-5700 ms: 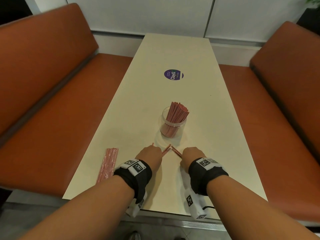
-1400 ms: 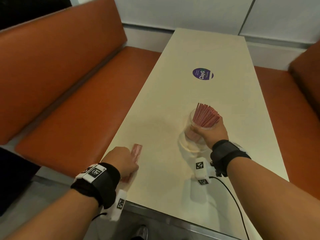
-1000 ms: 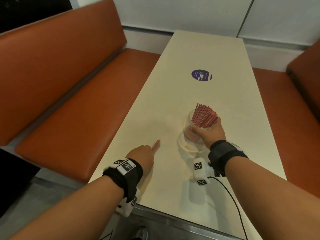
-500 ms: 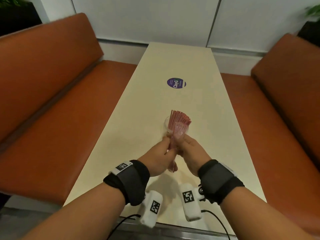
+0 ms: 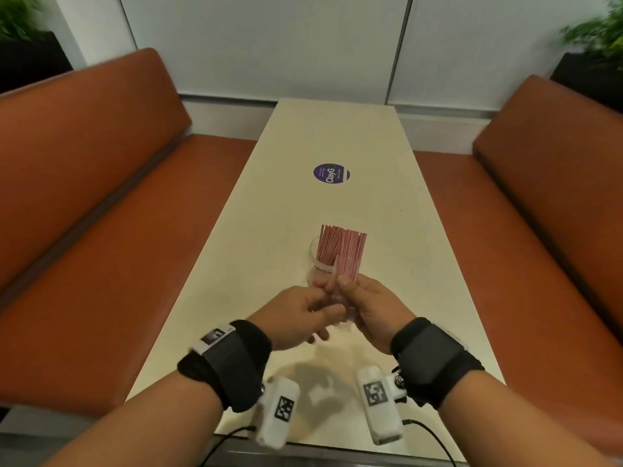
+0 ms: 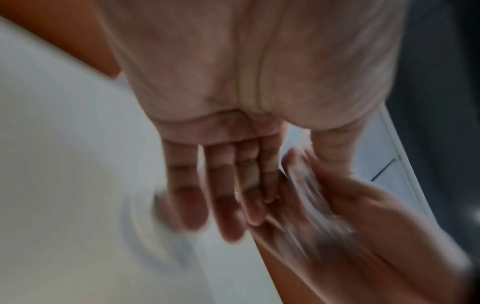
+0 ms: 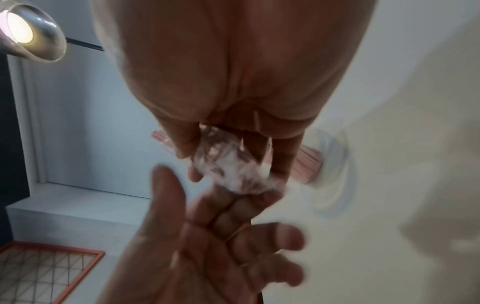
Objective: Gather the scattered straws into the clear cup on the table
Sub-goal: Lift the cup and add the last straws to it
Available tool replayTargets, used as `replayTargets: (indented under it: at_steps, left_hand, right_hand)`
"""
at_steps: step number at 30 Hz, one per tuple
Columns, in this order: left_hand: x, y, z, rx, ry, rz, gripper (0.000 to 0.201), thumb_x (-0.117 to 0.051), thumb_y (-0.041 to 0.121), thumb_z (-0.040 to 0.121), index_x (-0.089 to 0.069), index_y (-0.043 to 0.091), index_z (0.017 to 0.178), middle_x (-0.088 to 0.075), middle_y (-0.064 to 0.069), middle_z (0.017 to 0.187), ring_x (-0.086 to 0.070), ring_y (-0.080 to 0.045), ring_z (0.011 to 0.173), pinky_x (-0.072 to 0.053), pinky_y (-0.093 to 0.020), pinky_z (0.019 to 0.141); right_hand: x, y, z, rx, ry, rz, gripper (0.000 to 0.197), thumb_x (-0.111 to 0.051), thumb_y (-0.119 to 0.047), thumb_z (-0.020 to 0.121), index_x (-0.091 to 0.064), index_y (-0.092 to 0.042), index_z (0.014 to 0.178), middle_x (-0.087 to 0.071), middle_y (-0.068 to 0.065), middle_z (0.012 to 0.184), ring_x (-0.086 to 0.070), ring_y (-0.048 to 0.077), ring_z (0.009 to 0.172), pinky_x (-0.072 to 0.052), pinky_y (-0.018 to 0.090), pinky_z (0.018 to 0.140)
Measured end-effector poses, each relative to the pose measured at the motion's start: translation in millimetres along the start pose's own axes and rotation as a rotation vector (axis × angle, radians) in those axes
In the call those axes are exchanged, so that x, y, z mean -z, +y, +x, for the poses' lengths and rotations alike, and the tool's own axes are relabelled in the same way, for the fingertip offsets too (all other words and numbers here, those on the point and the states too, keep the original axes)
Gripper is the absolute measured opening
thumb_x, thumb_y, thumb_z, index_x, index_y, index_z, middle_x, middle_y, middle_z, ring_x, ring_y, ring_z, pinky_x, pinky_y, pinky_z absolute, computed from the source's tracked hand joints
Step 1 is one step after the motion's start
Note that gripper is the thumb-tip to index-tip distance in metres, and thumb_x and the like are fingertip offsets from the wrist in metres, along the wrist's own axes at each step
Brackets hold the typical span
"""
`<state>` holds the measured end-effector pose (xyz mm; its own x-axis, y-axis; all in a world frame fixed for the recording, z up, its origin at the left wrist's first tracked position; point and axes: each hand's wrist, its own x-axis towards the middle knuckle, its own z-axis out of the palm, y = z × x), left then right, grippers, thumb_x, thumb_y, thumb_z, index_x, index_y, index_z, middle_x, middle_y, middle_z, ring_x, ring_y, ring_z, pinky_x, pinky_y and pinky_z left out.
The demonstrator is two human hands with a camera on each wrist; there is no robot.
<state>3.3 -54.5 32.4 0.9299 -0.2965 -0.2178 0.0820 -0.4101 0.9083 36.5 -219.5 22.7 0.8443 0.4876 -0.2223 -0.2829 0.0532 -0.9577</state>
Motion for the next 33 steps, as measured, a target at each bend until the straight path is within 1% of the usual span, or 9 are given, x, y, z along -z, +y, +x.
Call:
replayTargets:
  at_steps: [3,5,7,11,17,21,23,26,33]
  left_hand:
    - [29,6,7,0.004,0.27,-0.023,0.029,-0.057,0.052,0.086,-0.066,0.025,0.09,-0.07,0.002,0.089,-0.065,-0.019,0.083,-0.054,-0.037,0.076]
    - [34,12,18,-0.043,0.207,-0.279,0.044,-0.055,0.057,0.085,-0.066,0.019,0.105,-0.069,-0.001,0.102,-0.063,-0.023,0.097,-0.05,-0.04,0.087]
    - [25,18,24,-0.044,0.066,-0.453,0.043,-0.046,0.052,0.092,-0.068,0.017,0.103,-0.07,-0.004,0.108,-0.064,-0.021,0.101,-0.05,-0.037,0.089]
    - [21,24,32,0.034,0.162,-0.88,0.05,-0.033,0.041,0.101,-0.063,0.014,0.073,-0.072,-0.014,0.087,-0.068,-0.03,0.091,-0.05,-0.041,0.088]
    - [36,13,37,0.009,0.451,-1.133,0.039,-0.034,0.042,0.1,-0.047,0.012,0.078,-0.062,-0.009,0.067,-0.067,-0.031,0.074,-0.054,-0.05,0.084]
    - [53,-2,36,-0.032,0.607,-1.178,0.039,-0.036,0.042,0.1,-0.049,0.012,0.078,-0.063,-0.008,0.065,-0.066,-0.031,0.071,-0.054,-0.048,0.083]
    - [54,-9,34,-0.011,0.612,-1.135,0.04,-0.036,0.042,0.1,-0.05,0.011,0.077,-0.063,-0.009,0.067,-0.066,-0.031,0.07,-0.054,-0.048,0.083]
    - [47,-13,29,0.017,0.588,-1.086,0.042,-0.035,0.041,0.101,-0.049,0.011,0.076,-0.061,-0.01,0.068,-0.065,-0.031,0.069,-0.054,-0.048,0.085]
    - [48,-19,23,0.055,0.587,-0.998,0.042,-0.035,0.04,0.101,-0.051,0.01,0.076,-0.062,-0.009,0.066,-0.064,-0.031,0.07,-0.055,-0.047,0.084]
  right_hand:
    - [0,-5,-5,-0.084,-0.066,0.103,0.026,-0.04,-0.02,0.1,-0.057,0.001,0.101,-0.066,0.014,0.097,-0.068,0.027,0.088,-0.054,0.041,0.08]
    - [-8,-7,-9,-0.16,-0.162,0.198,0.024,-0.041,-0.021,0.1,-0.055,-0.004,0.089,-0.06,0.012,0.077,-0.065,0.029,0.067,-0.056,0.045,0.072]
    - [-16,-8,-11,-0.22,-0.213,0.195,0.025,-0.044,-0.027,0.099,-0.054,-0.009,0.086,-0.053,0.007,0.066,-0.052,0.019,0.046,-0.052,0.03,0.052]
    - [-16,-4,-11,-0.263,-0.152,0.06,0.031,-0.055,-0.045,0.091,-0.051,-0.015,0.097,-0.045,0.001,0.064,-0.024,0.009,0.045,-0.022,0.018,0.043]
    - [4,3,-12,-0.296,-0.047,-0.086,0.024,-0.053,-0.026,0.081,-0.049,-0.019,0.103,-0.055,0.002,0.067,-0.028,0.009,0.042,-0.021,0.019,0.042]
    - [23,14,0,-0.279,0.115,-0.769,0.02,-0.042,-0.029,0.096,-0.053,-0.014,0.102,-0.07,0.003,0.097,-0.056,0.018,0.064,-0.047,0.028,0.059]
    - [27,20,10,-0.264,0.116,-1.08,0.028,-0.045,-0.031,0.096,-0.063,-0.015,0.109,-0.067,0.005,0.11,-0.063,0.023,0.093,-0.048,0.031,0.081]
    - [22,27,28,-0.317,0.118,-1.254,0.032,-0.055,-0.037,0.09,-0.064,-0.023,0.117,-0.064,0.003,0.118,-0.059,0.024,0.107,-0.048,0.033,0.091]
    - [23,31,33,-0.075,0.388,-1.572,0.036,-0.065,-0.043,0.082,-0.053,-0.026,0.111,-0.055,-0.001,0.115,-0.047,0.025,0.107,-0.036,0.035,0.086]
